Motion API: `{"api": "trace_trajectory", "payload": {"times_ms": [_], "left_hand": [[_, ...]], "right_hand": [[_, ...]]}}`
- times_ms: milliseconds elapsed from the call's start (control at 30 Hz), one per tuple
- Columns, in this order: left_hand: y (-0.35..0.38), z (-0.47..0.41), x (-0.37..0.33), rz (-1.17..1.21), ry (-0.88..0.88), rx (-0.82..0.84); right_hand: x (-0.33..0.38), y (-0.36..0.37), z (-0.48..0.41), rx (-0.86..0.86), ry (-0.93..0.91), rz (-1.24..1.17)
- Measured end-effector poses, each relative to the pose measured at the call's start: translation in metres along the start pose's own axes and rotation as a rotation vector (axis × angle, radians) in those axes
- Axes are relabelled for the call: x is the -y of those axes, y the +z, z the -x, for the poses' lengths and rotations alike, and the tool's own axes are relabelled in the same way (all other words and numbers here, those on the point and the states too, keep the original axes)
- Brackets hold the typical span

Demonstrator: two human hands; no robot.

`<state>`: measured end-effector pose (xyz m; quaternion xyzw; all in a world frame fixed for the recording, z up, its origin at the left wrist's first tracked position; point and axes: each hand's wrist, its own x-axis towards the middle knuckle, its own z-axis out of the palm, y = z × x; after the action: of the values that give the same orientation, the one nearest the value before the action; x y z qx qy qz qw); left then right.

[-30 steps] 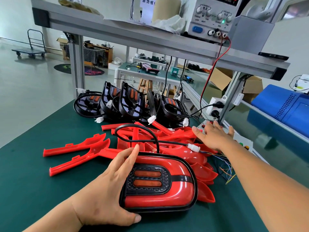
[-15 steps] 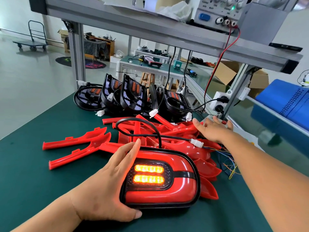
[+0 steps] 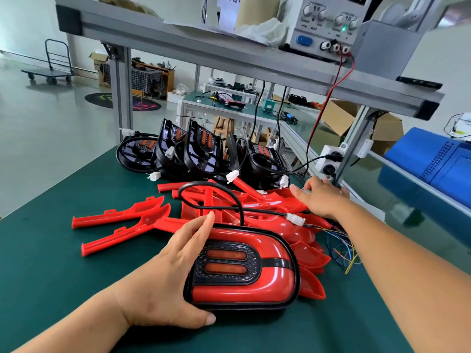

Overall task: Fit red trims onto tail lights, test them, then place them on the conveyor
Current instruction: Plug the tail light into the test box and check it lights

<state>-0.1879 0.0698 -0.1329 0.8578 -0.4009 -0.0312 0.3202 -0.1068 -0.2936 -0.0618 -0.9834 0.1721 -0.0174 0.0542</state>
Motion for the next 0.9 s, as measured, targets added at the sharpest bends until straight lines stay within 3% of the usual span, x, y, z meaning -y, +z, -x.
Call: {"api": "trace_trajectory", "payload": {"times_ms": [100,167,367,533,667,733,900], "left_hand": [[0.000,0.000,0.001,-0.028,0.017,-0.019],[0.000,0.000,0.000,-0.043,0.020,-0.026],[-0.007,0.002,-0.006,-0.005,0.071,-0.065],[-0.019,0.003,-0.021,0.053,0.023,-0.340],[-0.036,-0.016,-0.051,-0.112,0.131,-0.603],[-0.042,-0.039,-0.070,-0.208,0.192,-0.559],[-0.034,-0.119,-0.096,-0.518,0.069,-0.140]], "right_hand": [[0.003,-0.009,0.018,-0.146,-0.163,0.014],[0.005,-0.007,0.033,-0.099,-0.258,0.016],[0.008,0.013,0.058,-0.010,-0.208,0.146],[0.013,0.011,0.066,-0.155,-0.205,0.078],[0.011,0.001,0.076,-0.240,-0.248,-0.024],[0.012,-0.001,0.079,-0.265,-0.275,-0.070],[0.016,-0.001,0.086,-0.288,-0.380,-0.205]]}}
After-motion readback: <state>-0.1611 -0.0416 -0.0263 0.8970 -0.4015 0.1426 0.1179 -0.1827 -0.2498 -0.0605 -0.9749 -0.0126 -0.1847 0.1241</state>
